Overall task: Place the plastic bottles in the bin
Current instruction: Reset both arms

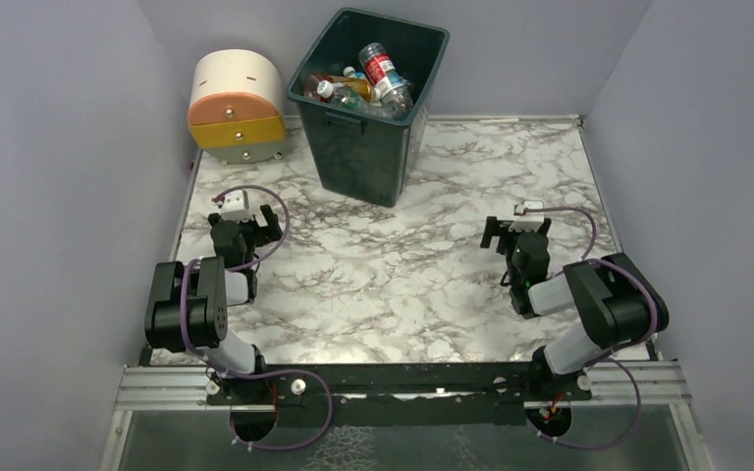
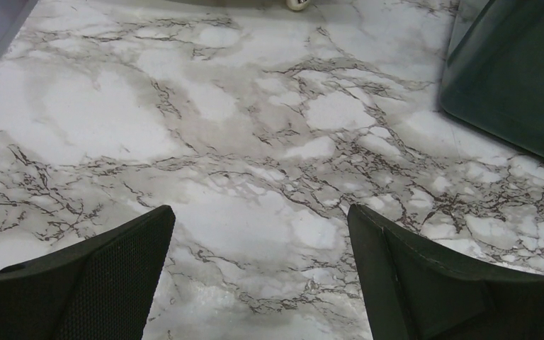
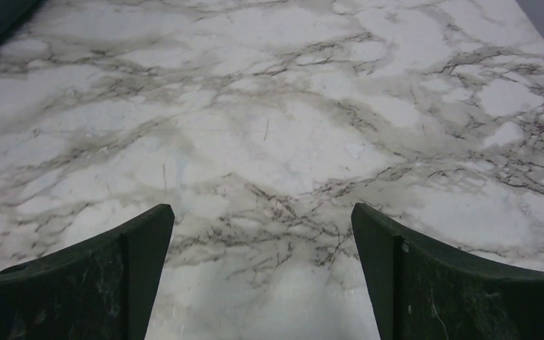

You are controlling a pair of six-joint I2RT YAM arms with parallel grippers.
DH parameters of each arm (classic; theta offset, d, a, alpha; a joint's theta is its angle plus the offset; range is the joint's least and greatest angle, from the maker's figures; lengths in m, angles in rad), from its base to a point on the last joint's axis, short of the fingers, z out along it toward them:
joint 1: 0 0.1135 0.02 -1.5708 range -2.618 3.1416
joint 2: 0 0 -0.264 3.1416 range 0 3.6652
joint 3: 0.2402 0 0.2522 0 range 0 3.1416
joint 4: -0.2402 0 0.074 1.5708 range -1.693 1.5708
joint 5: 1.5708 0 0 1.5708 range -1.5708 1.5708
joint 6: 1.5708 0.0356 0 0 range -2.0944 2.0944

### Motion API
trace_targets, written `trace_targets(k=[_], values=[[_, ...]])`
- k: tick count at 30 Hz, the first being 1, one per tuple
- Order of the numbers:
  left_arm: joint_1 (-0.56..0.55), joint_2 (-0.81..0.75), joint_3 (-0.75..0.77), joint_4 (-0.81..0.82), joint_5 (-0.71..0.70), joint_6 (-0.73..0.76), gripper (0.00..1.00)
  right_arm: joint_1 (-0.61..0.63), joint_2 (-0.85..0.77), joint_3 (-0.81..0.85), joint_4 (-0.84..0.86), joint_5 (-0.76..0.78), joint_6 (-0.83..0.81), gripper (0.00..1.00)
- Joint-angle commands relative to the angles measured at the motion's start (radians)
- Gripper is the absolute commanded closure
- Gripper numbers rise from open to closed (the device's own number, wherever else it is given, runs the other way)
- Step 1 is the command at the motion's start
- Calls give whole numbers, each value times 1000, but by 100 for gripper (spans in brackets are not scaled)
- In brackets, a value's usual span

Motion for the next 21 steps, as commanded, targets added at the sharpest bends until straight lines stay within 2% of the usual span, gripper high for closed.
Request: trace_targets(k=[1, 2, 3, 5, 7, 8, 10, 11, 13, 15, 18, 21], values=[[-1, 7, -14, 85, 38, 33, 1, -5, 49, -123, 345, -114, -58, 1], [-5, 2, -31, 110, 24, 33, 1, -5, 88, -130, 430, -115, -82, 1], [-12, -3, -38, 120, 4, 33, 1, -4, 81, -119, 405, -119, -74, 1], [-46, -11, -45, 123, -55, 48, 1, -6, 38, -78, 242, -121, -56, 1], [-104, -10, -71, 163, -140, 93, 1, -6, 78, -76, 310, -124, -74, 1], [-135, 9, -95, 222, -169, 118, 1, -6, 68, -77, 290, -125, -70, 1], [-156, 112, -179, 511, -199, 147, 1, -6, 47, -68, 237, -124, -58, 1], [-157, 96, -192, 530, -213, 137, 1, -6, 52, -70, 252, -122, -57, 1], [-164, 78, -146, 385, -178, 155, 1, -6, 70, -76, 300, -124, -69, 1], [-179, 86, -122, 360, -143, 188, 1, -6, 65, -76, 282, -123, -67, 1], [-181, 90, -126, 374, -203, 168, 1, -6, 61, -73, 274, -122, -63, 1], [-167, 90, -90, 307, -212, 140, 1, -6, 64, -75, 280, -123, -64, 1]])
